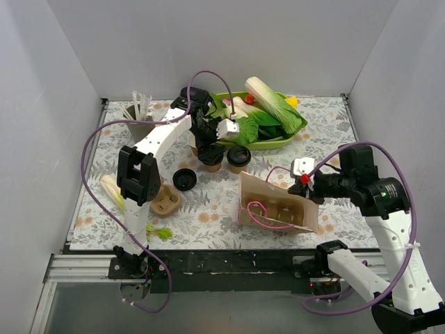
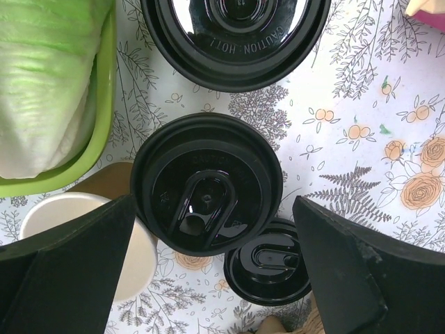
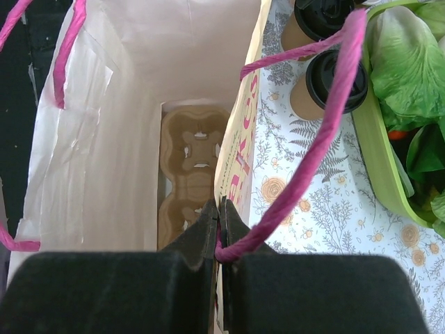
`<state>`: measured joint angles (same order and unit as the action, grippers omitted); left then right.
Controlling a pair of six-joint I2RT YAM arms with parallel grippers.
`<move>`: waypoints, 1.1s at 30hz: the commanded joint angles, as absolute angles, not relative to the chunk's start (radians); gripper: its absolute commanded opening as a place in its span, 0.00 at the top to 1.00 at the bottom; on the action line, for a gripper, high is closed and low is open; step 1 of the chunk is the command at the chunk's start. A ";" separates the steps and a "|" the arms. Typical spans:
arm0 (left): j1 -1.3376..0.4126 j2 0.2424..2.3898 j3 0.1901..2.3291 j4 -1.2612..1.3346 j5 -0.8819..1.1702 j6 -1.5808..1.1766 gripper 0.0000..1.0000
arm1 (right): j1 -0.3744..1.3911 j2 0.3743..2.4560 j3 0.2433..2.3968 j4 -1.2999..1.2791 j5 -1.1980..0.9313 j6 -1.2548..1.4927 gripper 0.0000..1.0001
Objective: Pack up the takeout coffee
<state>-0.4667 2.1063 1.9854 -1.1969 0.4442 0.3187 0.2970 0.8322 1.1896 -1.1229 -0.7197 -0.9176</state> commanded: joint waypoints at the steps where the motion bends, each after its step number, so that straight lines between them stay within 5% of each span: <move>1: -0.462 2.097 2.017 -1.187 0.445 0.341 0.04 | 0.302 0.836 1.220 -1.144 -0.724 -0.897 0.99; 23: -0.462 2.164 2.069 -1.261 0.448 0.391 0.26 | 0.301 0.839 1.195 -1.120 -0.726 -0.867 0.99; 33: -0.462 2.082 2.053 -1.286 0.468 0.312 0.53 | 0.301 0.824 1.190 -1.114 -0.692 -0.853 0.99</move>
<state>-0.4664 2.1658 2.0483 -1.2415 0.4408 0.3580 0.2970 0.8368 1.1893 -1.1179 -0.7109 -0.8833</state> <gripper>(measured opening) 0.701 0.035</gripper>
